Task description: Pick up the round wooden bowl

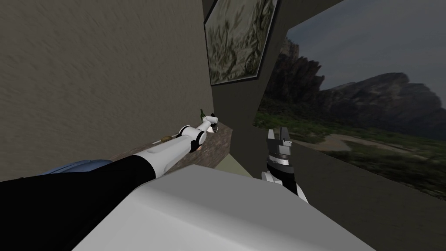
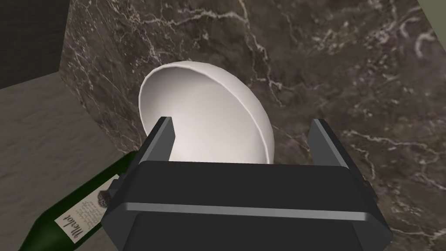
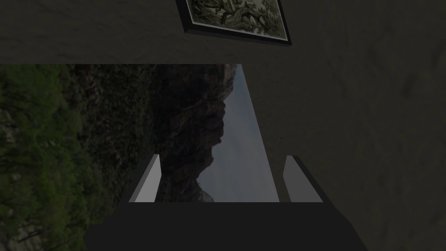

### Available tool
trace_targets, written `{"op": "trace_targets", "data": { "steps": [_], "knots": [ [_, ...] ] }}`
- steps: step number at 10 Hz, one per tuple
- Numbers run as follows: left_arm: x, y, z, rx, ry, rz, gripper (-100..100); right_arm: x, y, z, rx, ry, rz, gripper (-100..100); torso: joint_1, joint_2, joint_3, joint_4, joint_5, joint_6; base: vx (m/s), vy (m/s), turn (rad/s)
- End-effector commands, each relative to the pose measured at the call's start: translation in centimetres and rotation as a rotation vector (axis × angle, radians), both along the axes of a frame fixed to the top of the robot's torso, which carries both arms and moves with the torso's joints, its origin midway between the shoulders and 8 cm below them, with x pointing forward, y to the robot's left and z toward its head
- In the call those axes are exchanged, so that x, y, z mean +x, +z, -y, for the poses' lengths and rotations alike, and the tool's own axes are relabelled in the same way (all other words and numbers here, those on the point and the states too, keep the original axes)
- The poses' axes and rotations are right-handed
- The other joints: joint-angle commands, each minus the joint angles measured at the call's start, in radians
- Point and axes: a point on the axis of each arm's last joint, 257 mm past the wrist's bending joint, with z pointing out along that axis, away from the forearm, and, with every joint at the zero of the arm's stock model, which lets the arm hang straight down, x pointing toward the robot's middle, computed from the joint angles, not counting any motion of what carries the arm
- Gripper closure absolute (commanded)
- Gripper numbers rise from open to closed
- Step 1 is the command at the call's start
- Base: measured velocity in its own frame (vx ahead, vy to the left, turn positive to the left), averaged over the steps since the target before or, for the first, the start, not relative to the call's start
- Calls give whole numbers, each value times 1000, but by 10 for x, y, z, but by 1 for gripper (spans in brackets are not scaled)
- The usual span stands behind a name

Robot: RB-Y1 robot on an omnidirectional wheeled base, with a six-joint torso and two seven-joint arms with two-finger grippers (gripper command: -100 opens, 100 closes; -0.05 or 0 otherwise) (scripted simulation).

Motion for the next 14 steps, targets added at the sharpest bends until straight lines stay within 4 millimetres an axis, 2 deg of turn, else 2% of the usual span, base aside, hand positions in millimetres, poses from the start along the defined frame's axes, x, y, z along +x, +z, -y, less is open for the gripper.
{"op": "trace_targets", "data": {
  "steps": [1, 3, 4, 5, 6, 7, 11, 12, 14],
  "knots": [
    [-16, -17, -7, 7, 24, -62, -100, 0, 0, 0, 0, 0, 0, 0, 0, 0, 0, 0, 0, 0, 40, 48, 48],
    [-37, -43, -23, 19, 54, -136, -100, 0, 0, 0, 0, 0, 0, 0, 1, -1, -1, 0, 0, 0, 55, 82, 69],
    [-42, -47, -24, 20, 58, -150, -100, 0, 0, 0, 0, 0, 0, 0, 4, -2, -1, 0, 1, 0, 62, 76, 17],
    [-36, -42, -25, 18, 52, -127, -100, 0, 0, 0, 0, 0, 0, 0, 3, -2, -1, -1, 1, 0, 22, 25, 0],
    [-38, -43, -25, 19, 54, -135, 0, 0, 0, 0, 0, 0, 0, 0, 0, 0, 0, 0, 0, 0, 5, 7, 1],
    [-42, -56, -28, 20, 54, -133, -100, 0, 0, 0, 0, 0, 0, 0, -2, 1, 1, 0, 0, 1, 35, -12, -7],
    [-44, -62, -29, 20, 55, -135, -100, 0, 0, 0, 0, 0, 0, 0, -3, 1, 1, 0, -1, 1, 17, -6, 8],
    [-44, -62, -29, 20, 54, -133, 100, 0, 0, 0, 0, 0, 0, 0, -3, 2, 1, 1, -1, 1, 0, 0, 0],
    [-44, -62, -29, 21, 53, -135, 100, 0, 0, 0, 0, 0, 0, 0, -3, 2, 1, 1, -1, 0, 0, 0, 0]
  ]
}}
